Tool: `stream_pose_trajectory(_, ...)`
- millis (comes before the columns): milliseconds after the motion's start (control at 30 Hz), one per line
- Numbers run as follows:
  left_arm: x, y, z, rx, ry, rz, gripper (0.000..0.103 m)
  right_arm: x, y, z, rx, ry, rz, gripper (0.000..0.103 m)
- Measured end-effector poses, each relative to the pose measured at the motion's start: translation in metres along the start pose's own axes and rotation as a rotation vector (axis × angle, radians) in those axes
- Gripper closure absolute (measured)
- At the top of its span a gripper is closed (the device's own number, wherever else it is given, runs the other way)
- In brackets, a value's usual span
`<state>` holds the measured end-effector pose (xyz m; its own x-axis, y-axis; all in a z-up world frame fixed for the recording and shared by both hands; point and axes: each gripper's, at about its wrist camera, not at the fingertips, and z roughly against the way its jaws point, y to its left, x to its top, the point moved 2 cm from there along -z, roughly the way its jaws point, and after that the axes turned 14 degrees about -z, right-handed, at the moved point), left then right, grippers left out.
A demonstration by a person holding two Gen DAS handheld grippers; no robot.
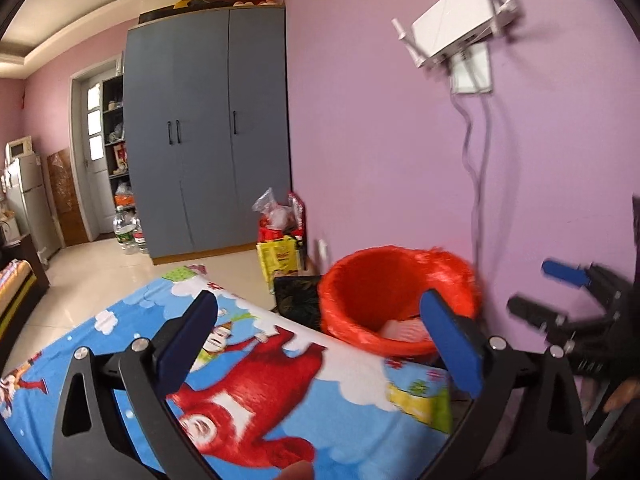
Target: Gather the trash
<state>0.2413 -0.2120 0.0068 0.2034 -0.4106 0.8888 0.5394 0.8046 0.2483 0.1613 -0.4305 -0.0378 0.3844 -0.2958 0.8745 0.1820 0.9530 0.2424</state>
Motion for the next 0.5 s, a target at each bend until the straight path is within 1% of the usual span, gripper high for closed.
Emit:
stream_pose_trajectory(100,-0.001,-0.009,0.006,-0.030,0.026,0.027,0.005,-0.010,0.000,0.017,-0.034,0.031,0.001,0.018)
stream_pose_trajectory(200,-0.004,-0.021,0.013,0.002,0.067,0.015,0.005,-0.014,-0.002,0.031,-0.061,0.030,-0.003,0.018)
stream_pose_trajectory(300,-0.008,-0.027,0.019,-0.010,0.070,0.013,0.005,-0.011,-0.007,0.042,-0.074,0.017,-0.006,0.018)
stream_pose_trajectory(367,-0.009,-0.032,0.025,-0.007,0.064,0.007,0.005,-0.010,-0.005,0.047,-0.092,0.014,0.016,0.018)
stream_pose_trajectory(500,-0.010,-0.040,0.029,-0.007,0.060,-0.009,0.005,-0.007,-0.001,0.047,-0.114,0.044,0.020,0.018)
